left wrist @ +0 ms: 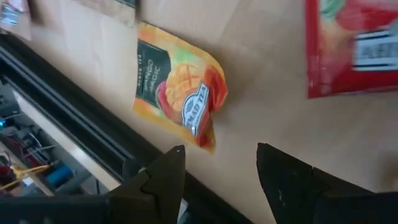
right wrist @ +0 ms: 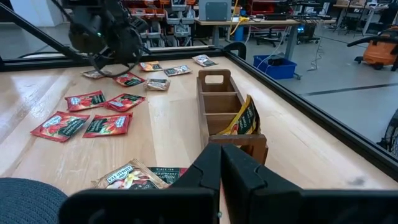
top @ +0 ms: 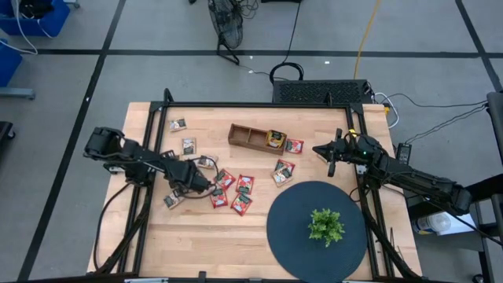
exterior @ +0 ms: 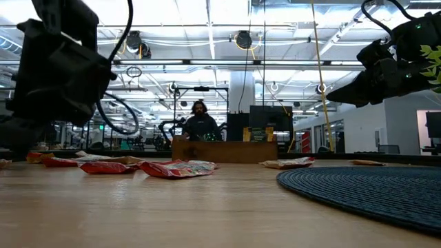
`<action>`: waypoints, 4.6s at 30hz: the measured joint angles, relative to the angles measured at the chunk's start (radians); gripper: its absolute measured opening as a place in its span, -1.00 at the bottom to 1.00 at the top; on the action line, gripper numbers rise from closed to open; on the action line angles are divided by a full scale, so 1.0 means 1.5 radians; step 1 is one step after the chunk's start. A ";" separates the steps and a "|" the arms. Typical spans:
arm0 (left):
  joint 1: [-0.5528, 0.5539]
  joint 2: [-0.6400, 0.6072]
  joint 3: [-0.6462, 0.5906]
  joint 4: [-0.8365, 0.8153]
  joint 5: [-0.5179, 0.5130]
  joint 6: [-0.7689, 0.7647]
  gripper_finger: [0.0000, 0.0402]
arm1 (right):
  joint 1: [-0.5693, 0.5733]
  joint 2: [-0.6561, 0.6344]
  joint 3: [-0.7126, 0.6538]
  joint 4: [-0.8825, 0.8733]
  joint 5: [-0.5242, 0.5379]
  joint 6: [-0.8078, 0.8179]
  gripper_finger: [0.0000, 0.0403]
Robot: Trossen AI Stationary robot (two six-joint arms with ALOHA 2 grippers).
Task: Pick & Place Tea
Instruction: Put the yellow tea bag into the right section wooden organizer
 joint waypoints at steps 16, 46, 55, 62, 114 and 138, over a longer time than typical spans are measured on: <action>0.048 0.000 -0.009 0.024 -0.015 -0.032 0.00 | 0.000 0.000 0.000 0.000 0.000 0.000 -1.00; 0.158 -0.192 -0.021 0.029 0.083 -0.221 0.00 | 0.000 0.000 0.000 0.000 0.000 0.000 -1.00; 0.170 -0.187 -0.021 0.095 0.118 -0.175 0.00 | 0.000 0.000 0.000 0.000 0.000 0.000 -1.00; 0.169 -0.180 -0.022 0.106 0.127 -0.188 0.00 | 0.000 0.000 0.000 0.000 0.000 0.000 -1.00; 0.083 -0.179 -0.033 0.183 0.065 -0.173 -0.99 | 0.000 0.000 0.000 0.000 0.000 0.000 -1.00; -0.085 0.034 0.129 0.565 -0.562 0.882 -0.99 | 0.000 0.000 0.000 0.000 0.000 -0.021 -1.00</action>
